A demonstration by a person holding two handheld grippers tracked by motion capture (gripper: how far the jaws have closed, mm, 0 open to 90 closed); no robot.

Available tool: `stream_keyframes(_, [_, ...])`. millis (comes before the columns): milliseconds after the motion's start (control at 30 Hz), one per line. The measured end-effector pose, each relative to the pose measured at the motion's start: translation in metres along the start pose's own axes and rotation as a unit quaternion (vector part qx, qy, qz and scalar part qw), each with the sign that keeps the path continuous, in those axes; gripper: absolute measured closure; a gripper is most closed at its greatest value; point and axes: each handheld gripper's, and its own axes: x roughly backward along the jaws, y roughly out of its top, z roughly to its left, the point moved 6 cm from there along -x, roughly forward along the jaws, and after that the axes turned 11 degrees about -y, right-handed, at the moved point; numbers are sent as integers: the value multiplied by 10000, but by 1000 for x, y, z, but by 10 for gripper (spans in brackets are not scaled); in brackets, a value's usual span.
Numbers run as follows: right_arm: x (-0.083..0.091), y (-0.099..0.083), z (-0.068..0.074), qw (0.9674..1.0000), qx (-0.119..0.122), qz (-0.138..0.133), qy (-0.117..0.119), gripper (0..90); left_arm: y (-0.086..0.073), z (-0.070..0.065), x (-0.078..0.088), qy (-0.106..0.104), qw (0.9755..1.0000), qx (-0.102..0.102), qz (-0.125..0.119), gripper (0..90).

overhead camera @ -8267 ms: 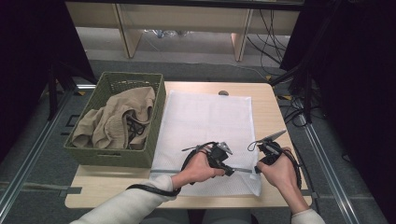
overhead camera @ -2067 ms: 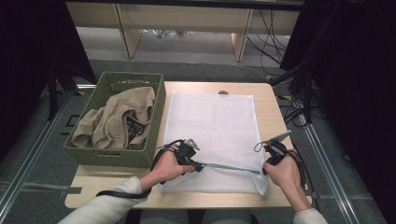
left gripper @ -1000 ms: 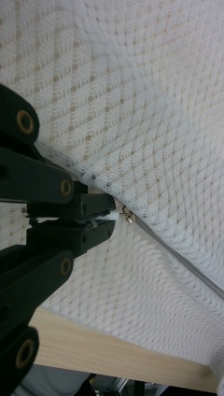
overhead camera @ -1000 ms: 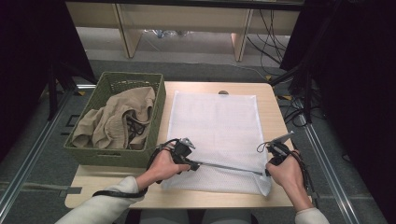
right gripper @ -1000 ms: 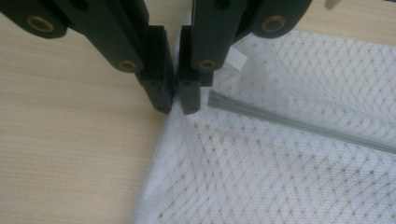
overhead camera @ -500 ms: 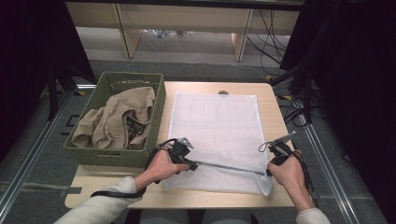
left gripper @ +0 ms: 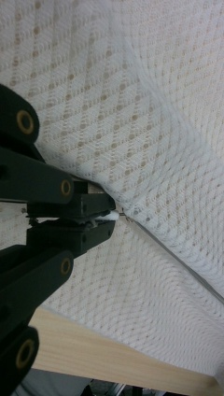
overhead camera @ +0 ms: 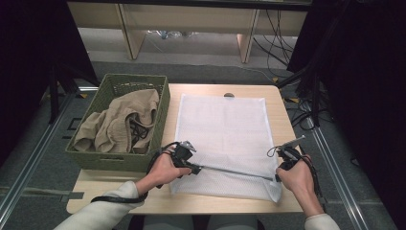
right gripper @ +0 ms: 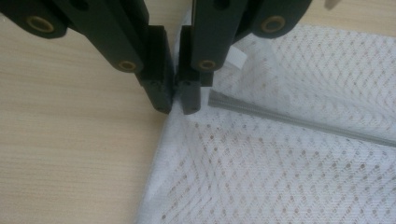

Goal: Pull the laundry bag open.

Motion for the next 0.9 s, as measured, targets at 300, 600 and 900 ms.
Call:
stream_keyframes(300, [2, -2, -4, 9998, -140, 124, -19, 867, -1, 1, 2, 41, 10000, 22, -44, 864])
stream_keyframes(600, [1, -3, -8, 9996, -216, 153, -22, 868, -5, 3, 4, 121, 9999, -39, 12, 864])
stream_keyframes(900, [0, -3, -13, 9989, -413, 232, 46, 867, -9, 3, 8, 175, 9998, -32, 27, 864])
